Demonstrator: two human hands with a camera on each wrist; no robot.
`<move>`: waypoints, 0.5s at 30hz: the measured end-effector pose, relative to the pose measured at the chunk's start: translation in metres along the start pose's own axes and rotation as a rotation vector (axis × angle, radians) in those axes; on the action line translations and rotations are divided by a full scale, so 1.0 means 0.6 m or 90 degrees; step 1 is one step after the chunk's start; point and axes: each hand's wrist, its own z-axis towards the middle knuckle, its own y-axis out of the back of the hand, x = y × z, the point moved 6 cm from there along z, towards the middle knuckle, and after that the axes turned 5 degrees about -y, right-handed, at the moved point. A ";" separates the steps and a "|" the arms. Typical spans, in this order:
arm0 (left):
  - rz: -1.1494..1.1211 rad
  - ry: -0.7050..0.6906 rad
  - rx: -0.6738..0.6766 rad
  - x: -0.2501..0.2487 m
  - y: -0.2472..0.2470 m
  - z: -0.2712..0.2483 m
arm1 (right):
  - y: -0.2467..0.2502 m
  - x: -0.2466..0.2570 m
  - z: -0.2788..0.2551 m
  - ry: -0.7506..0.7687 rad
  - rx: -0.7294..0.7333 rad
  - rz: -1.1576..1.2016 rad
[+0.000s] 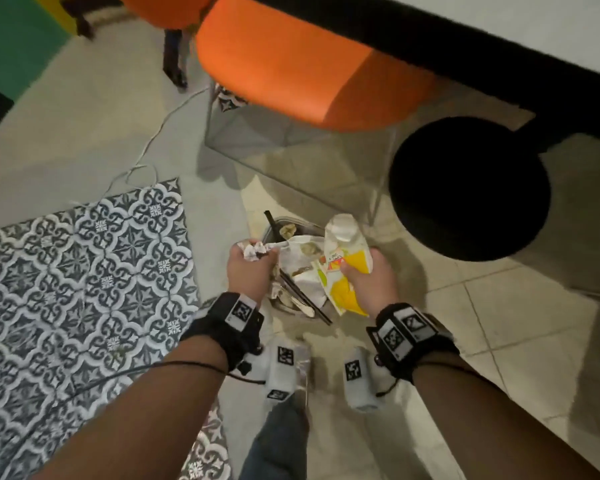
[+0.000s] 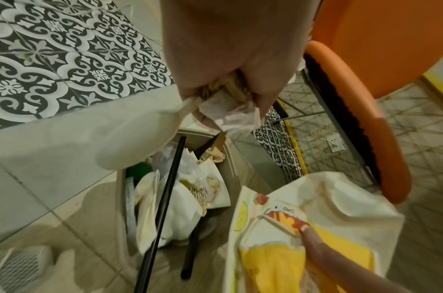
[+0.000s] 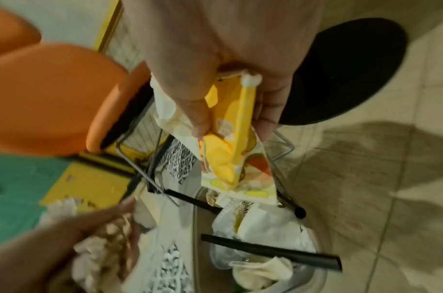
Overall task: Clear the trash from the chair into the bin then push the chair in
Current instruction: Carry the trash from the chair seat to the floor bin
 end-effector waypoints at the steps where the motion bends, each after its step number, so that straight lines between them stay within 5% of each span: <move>1: -0.012 0.003 0.005 0.008 -0.002 0.026 | -0.018 0.009 0.023 0.003 -0.018 -0.043; 10: -0.093 -0.114 -0.080 0.062 -0.029 0.121 | -0.135 0.022 0.109 0.136 -0.053 -0.369; 15: 0.002 -0.110 0.051 0.140 -0.038 0.112 | -0.182 -0.051 0.125 0.184 0.052 -0.466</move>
